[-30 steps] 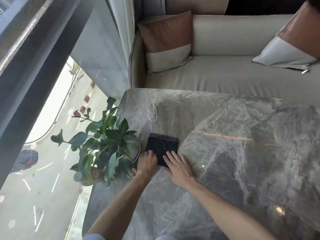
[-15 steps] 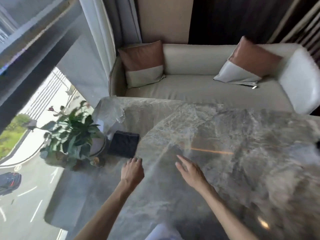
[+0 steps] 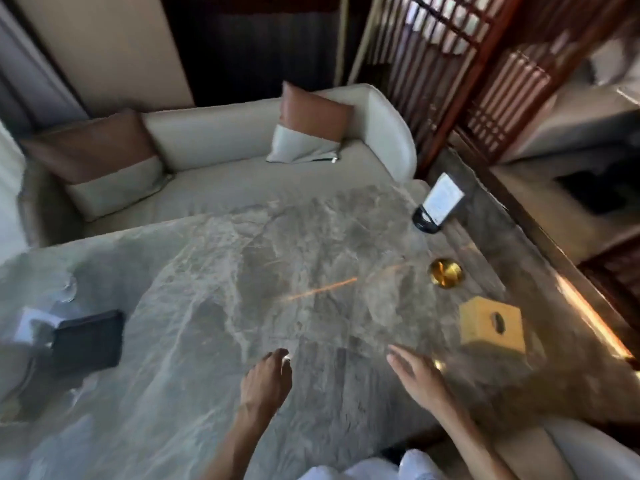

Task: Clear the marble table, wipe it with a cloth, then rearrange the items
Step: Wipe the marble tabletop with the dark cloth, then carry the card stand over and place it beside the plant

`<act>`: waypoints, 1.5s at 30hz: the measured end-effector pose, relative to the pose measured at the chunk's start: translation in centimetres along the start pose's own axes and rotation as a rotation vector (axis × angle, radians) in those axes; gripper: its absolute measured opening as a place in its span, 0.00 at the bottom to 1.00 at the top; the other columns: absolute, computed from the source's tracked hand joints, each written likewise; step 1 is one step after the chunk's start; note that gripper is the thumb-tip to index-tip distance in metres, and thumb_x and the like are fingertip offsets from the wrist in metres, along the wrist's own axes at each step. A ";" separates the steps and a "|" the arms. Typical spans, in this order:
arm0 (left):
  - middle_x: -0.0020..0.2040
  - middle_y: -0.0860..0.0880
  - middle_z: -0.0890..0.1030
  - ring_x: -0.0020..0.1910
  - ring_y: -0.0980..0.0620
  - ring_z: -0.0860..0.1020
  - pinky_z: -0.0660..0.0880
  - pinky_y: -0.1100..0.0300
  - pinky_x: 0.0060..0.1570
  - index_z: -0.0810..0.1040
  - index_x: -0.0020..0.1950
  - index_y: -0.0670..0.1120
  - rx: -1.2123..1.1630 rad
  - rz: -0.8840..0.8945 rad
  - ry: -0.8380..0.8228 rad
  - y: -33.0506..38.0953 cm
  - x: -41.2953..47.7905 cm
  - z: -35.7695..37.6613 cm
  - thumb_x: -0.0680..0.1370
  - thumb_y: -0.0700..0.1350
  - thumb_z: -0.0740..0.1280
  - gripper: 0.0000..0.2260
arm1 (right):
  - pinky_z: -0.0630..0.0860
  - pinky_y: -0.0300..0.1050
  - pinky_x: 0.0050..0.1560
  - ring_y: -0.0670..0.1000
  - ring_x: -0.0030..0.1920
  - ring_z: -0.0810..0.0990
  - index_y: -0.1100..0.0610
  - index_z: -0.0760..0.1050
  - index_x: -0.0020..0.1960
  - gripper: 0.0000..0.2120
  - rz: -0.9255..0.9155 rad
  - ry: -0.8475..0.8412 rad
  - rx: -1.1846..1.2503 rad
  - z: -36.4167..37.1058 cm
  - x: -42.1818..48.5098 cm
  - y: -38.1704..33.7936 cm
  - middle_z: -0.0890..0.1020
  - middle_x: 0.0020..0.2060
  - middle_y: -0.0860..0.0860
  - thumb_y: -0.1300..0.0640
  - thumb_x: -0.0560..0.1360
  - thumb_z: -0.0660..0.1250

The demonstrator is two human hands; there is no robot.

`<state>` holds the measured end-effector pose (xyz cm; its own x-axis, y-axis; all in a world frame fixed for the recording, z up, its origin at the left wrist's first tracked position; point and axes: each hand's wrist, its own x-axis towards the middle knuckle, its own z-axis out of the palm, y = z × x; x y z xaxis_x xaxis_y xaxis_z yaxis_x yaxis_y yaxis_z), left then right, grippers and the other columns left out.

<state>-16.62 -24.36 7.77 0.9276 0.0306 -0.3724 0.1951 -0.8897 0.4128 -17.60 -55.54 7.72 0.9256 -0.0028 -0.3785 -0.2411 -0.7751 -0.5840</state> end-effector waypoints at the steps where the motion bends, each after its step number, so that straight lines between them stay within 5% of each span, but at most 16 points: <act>1: 0.62 0.52 0.80 0.59 0.47 0.81 0.76 0.54 0.54 0.74 0.66 0.54 -0.002 0.024 -0.007 0.4 0.1 0.4 0.81 0.51 0.56 0.15 | 0.71 0.43 0.70 0.45 0.68 0.75 0.52 0.75 0.69 0.22 0.022 0.013 0.005 -0.4 -0.7 0.6 0.78 0.67 0.47 0.43 0.81 0.60; 15: 0.59 0.47 0.82 0.58 0.43 0.81 0.76 0.52 0.54 0.76 0.63 0.52 0.039 0.199 -0.090 12.2 5.5 3.2 0.80 0.50 0.57 0.14 | 0.73 0.48 0.68 0.42 0.68 0.75 0.41 0.71 0.70 0.38 0.198 0.166 0.169 -8.8 -1.6 8.2 0.76 0.67 0.39 0.22 0.70 0.50; 21: 0.59 0.47 0.82 0.58 0.42 0.80 0.76 0.51 0.54 0.76 0.64 0.52 -0.004 0.123 -0.016 20.5 12.0 4.1 0.81 0.51 0.57 0.15 | 0.68 0.37 0.61 0.32 0.65 0.69 0.43 0.71 0.71 0.26 0.092 0.132 0.099 -16.1 6.5 11.6 0.76 0.67 0.37 0.34 0.78 0.55; 26: 0.57 0.49 0.83 0.57 0.44 0.81 0.76 0.53 0.52 0.77 0.61 0.54 -0.048 -0.013 0.007 28.3 18.1 5.4 0.80 0.52 0.58 0.13 | 0.74 0.48 0.67 0.44 0.65 0.78 0.46 0.74 0.69 0.21 0.046 0.085 0.142 -24.0 15.9 14.4 0.81 0.63 0.44 0.41 0.79 0.61; 30: 0.55 0.46 0.83 0.56 0.41 0.80 0.75 0.53 0.53 0.79 0.56 0.54 -0.113 -0.112 -0.038 33.8 23.6 6.3 0.79 0.50 0.59 0.11 | 0.71 0.40 0.58 0.48 0.62 0.81 0.49 0.75 0.69 0.20 0.021 0.142 0.125 -30.4 23.9 14.5 0.83 0.61 0.48 0.44 0.79 0.63; 33: 0.57 0.42 0.82 0.58 0.39 0.79 0.75 0.51 0.56 0.80 0.54 0.50 -0.149 -0.154 -0.074 37.8 28.5 7.4 0.78 0.47 0.59 0.11 | 0.76 0.45 0.60 0.49 0.60 0.82 0.49 0.74 0.70 0.23 -0.028 0.192 0.104 -33.8 30.0 13.0 0.83 0.60 0.50 0.41 0.79 0.62; 37: 0.57 0.39 0.81 0.58 0.36 0.78 0.75 0.48 0.57 0.79 0.55 0.45 -0.209 -0.195 -0.125 42.0 34.6 8.9 0.78 0.44 0.57 0.13 | 0.76 0.55 0.64 0.52 0.61 0.81 0.48 0.70 0.72 0.29 -0.017 0.144 0.080 -35.5 36.8 10.2 0.82 0.62 0.48 0.35 0.76 0.60; 45: 0.66 0.36 0.76 0.66 0.38 0.74 0.71 0.52 0.63 0.72 0.68 0.38 -0.475 -0.342 -0.194 45.0 43.5 11.5 0.78 0.39 0.58 0.18 | 0.75 0.47 0.60 0.54 0.59 0.81 0.51 0.77 0.66 0.22 0.013 0.048 0.059 -33.5 43.9 9.4 0.84 0.57 0.52 0.41 0.76 0.64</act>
<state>28.89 -68.33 0.59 0.7212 0.1555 -0.6750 0.6335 -0.5424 0.5519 30.53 -84.11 9.72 0.9350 -0.0441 -0.3519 -0.2685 -0.7364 -0.6210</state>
